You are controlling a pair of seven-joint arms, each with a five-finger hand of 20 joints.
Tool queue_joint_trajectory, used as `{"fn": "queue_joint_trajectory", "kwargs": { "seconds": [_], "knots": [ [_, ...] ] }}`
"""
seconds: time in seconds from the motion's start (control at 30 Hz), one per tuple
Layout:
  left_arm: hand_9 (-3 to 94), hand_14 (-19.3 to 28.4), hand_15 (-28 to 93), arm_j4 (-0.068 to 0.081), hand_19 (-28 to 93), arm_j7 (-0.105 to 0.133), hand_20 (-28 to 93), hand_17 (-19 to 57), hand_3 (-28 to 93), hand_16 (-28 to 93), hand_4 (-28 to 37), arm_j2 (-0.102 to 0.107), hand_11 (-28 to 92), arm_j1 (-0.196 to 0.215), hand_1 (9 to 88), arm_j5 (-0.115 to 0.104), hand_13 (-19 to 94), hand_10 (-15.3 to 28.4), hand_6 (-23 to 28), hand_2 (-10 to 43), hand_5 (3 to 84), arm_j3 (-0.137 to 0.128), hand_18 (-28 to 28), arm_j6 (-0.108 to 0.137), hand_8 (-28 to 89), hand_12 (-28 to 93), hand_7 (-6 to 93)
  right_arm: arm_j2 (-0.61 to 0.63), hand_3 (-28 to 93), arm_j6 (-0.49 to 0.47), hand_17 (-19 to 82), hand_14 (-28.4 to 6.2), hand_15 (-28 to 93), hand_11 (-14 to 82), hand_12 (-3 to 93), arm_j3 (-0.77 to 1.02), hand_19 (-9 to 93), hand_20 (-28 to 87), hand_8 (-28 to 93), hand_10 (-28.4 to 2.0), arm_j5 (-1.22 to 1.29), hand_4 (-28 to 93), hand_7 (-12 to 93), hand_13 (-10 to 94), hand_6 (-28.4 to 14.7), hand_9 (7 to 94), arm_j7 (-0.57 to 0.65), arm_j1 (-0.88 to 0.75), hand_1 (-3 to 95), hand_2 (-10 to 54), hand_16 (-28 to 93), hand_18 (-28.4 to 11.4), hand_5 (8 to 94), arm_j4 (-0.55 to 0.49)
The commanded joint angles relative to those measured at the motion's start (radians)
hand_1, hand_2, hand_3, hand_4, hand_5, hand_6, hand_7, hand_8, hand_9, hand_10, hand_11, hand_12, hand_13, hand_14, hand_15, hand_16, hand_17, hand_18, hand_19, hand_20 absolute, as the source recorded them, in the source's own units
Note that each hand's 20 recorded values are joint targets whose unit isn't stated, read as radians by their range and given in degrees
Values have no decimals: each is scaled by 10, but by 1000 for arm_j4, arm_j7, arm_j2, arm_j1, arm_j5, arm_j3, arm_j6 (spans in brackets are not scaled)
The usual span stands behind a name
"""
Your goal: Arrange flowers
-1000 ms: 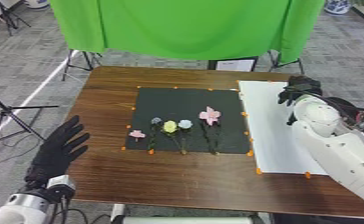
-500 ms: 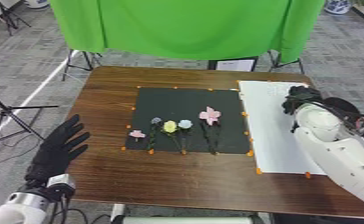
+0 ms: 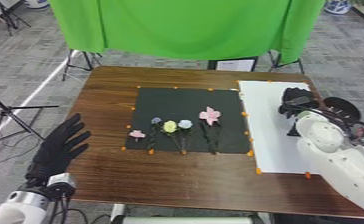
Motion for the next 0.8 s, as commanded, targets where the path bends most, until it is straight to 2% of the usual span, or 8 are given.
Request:
{"fn": "queue_joint_trajectory", "kwargs": {
  "seconds": [0.03, 0.17, 0.27, 0.33, 0.37, 0.63, 0.77, 0.8],
  "knots": [
    [181, 139, 251, -7, 357, -1, 104, -139, 696, 35, -249, -9, 151, 22, 259, 5, 145, 104, 29, -6, 237, -14, 214, -7, -92, 197, 176, 48, 837, 24, 326, -36, 544, 174, 388, 130, 799, 508, -5, -49, -29, -283, 434, 818, 34, 913, -109, -212, 457, -95, 309, -188, 751, -264],
    [181, 139, 252, -1, 357, -6, 104, -139, 696, 36, -249, -15, 151, 16, 260, -2, 146, 104, 29, -6, 237, -9, 214, 0, -92, 196, 176, 15, 838, 7, 322, -35, 552, 174, 396, 165, 798, 509, -8, -50, -36, -283, 435, 812, 32, 909, -150, -283, 458, -95, 312, -185, 749, -366],
    [181, 138, 252, 0, 357, -8, 104, -139, 697, 36, -249, -17, 151, 9, 259, 2, 145, 104, 29, -6, 237, -7, 214, -8, -92, 197, 176, 0, 840, -16, 319, -35, 556, 172, 399, 150, 796, 511, -11, -50, -80, -283, 436, 807, 31, 908, -184, -306, 457, -95, 313, -185, 748, -407],
    [181, 138, 251, 1, 357, -4, 104, -139, 696, 35, -250, -15, 151, 4, 260, -2, 145, 104, 29, -5, 237, 1, 214, 0, -93, 197, 175, -1, 840, -45, 317, -35, 559, 171, 401, 145, 795, 512, -13, -50, -76, -283, 436, 803, 30, 905, -199, -319, 456, -95, 314, -186, 747, -434],
    [181, 138, 251, -2, 357, -1, 104, -139, 694, 35, -252, -18, 151, 10, 260, 0, 145, 104, 29, -4, 237, -2, 214, 0, -93, 197, 176, -8, 840, -88, 316, -34, 559, 169, 402, 151, 795, 512, -14, -50, -73, -283, 436, 800, 30, 903, -224, -320, 456, -95, 314, -186, 747, -439],
    [180, 138, 250, -3, 357, -8, 104, -139, 693, 36, -251, -21, 151, 14, 260, 0, 145, 104, 29, -1, 236, -7, 214, 5, -92, 197, 175, -19, 834, -188, 307, -34, 562, 149, 416, 147, 783, 512, -28, -49, -66, -283, 433, 785, 35, 897, -241, -310, 456, -95, 309, -183, 742, -432],
    [180, 138, 251, -5, 358, -7, 104, -139, 691, 37, -251, -24, 150, 22, 261, -1, 144, 104, 29, 0, 236, -14, 214, 5, -92, 197, 175, -22, 819, -191, 291, -43, 572, 218, 349, 165, 771, 516, -18, -63, -32, -283, 424, 761, 29, 854, -238, -313, 404, -95, 298, -185, 714, -432],
    [180, 138, 251, -6, 357, -5, 104, -139, 692, 37, -250, -25, 150, 22, 260, -1, 144, 104, 29, 0, 236, -15, 214, 6, -92, 197, 175, -24, 807, -196, 288, -44, 576, 262, 291, 176, 769, 519, -20, -71, -16, -283, 420, 756, 28, 836, -238, -317, 377, -95, 296, -186, 708, -437]
  ]
}}
